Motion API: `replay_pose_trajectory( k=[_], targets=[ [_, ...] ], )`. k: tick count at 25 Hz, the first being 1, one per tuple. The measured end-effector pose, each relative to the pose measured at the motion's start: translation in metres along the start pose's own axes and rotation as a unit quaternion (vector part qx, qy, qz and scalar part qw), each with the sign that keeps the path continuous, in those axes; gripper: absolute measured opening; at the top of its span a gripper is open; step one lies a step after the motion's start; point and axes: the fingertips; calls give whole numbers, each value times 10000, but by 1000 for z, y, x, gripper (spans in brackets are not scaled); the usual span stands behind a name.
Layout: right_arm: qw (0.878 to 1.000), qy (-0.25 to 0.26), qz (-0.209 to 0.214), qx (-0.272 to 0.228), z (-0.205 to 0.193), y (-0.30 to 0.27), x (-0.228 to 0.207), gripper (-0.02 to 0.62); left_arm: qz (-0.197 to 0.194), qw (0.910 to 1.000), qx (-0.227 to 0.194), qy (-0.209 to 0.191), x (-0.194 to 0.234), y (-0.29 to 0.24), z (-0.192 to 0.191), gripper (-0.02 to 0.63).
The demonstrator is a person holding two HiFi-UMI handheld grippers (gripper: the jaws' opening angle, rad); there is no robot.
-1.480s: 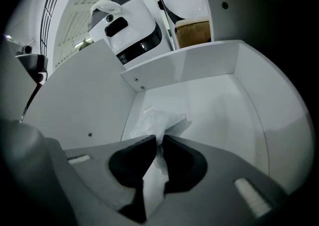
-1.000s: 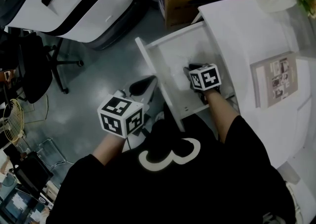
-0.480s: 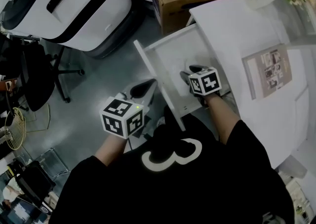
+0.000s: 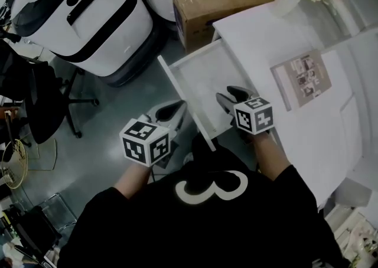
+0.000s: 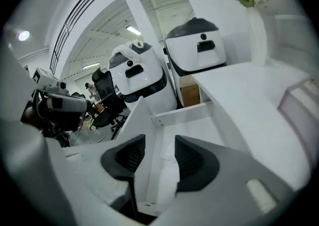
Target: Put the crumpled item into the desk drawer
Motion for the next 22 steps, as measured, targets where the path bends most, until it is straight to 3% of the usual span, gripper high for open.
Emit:
replay_pose_trajectory(
  k=[12,16,22],
  targets=[
    [9884,551,-13,-1413,62,128,75,82,-468,9965,-447,-524,-69,62,20,11],
    [9808,739,66,-1801,78,159,102,4,-644,9939,-590,-678,-90,81,24,11],
    [9704,816,34,-2273,90,196,133,3,-894,9888,-817,-871,-116,109,29,11]
  ],
)
Point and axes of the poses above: the fingertips, and each gripper's own axes: y backward along the fingers, x to its left, z out of its top, and after that the axes turned 10 degrees about y, right-handed
